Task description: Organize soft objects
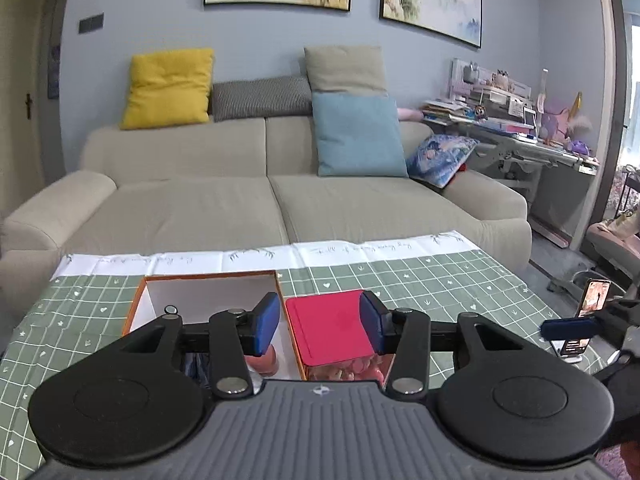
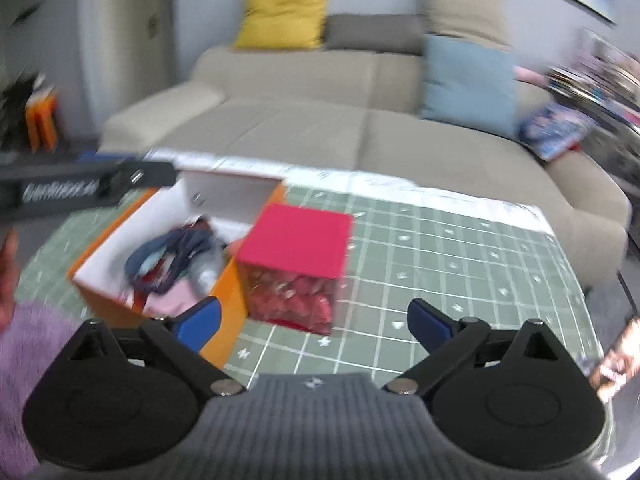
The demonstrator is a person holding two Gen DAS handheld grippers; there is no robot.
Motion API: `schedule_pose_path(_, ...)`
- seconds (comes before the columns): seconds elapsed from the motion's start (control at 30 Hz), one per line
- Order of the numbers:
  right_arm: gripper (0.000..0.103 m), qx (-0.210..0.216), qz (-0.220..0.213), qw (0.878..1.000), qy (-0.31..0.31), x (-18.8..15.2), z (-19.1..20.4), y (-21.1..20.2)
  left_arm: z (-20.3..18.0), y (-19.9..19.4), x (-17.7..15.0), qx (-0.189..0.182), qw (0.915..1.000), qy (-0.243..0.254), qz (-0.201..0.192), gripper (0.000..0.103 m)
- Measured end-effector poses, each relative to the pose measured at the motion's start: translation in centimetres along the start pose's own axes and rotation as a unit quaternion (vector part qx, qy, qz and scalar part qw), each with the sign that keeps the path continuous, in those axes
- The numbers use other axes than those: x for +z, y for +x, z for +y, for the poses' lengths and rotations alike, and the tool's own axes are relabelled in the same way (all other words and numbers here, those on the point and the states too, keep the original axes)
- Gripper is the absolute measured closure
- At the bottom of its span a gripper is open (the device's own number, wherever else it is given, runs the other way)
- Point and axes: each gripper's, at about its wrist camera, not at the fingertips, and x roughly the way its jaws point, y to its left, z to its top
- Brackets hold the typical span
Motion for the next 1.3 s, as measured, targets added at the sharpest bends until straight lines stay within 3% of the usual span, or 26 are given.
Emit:
schedule_pose_path(0.07,0.003,-0.011,-0.020,0.999,0.024,-0.6,-0.4,-0.9,-0.6,-0.5,-0.5,0.009,0.9999,0.005,-0.009,0.038)
schedule_pose_path(0.13,0.003,-0.019,-0.032,0.999,0.038,-1.4,-0.5,-1.4,-1.3,-1.1,-1.3,0.030,0.9988,0.033,-0.019,0.021)
schedule_pose_path(0.23,0.003,-0.026,-0.038,0.997,0.057,-2.7,0.0,-1.5,-2.1,-1.9,-2.8,0.055,0.9952,0.077,-0.024,0.016)
schedule_pose_path(0.4,0.003,-0.036,-0.033,0.998,0.031,-4.5,1.8,-0.8,-2.1,-2.4,-5.3,0.086,0.9929,0.082,-0.003,0.015)
schedule_pose_path(0.57,0.003,-0.032,-0.023,0.999,0.011,-5.4,3.0,0.4,-1.7,-1.5,-7.3,0.081,0.9941,0.065,0.032,0.014)
schedule_pose_path(0.7,0.003,-0.034,-0.015,0.999,-0.006,-6.3,3.4,1.6,-1.0,-0.3,-9.1,0.088,0.9931,0.053,0.057,0.005)
schedule_pose_path(1.03,0.003,-0.036,0.050,0.998,0.028,-6.8,2.4,4.5,0.5,1.4,-11.2,0.089,0.9880,0.024,0.124,0.003)
schedule_pose_path(1.3,0.003,-0.035,0.061,0.997,0.033,-7.0,2.2,5.1,0.0,1.9,-11.4,0.092,0.9849,0.035,0.142,0.003)
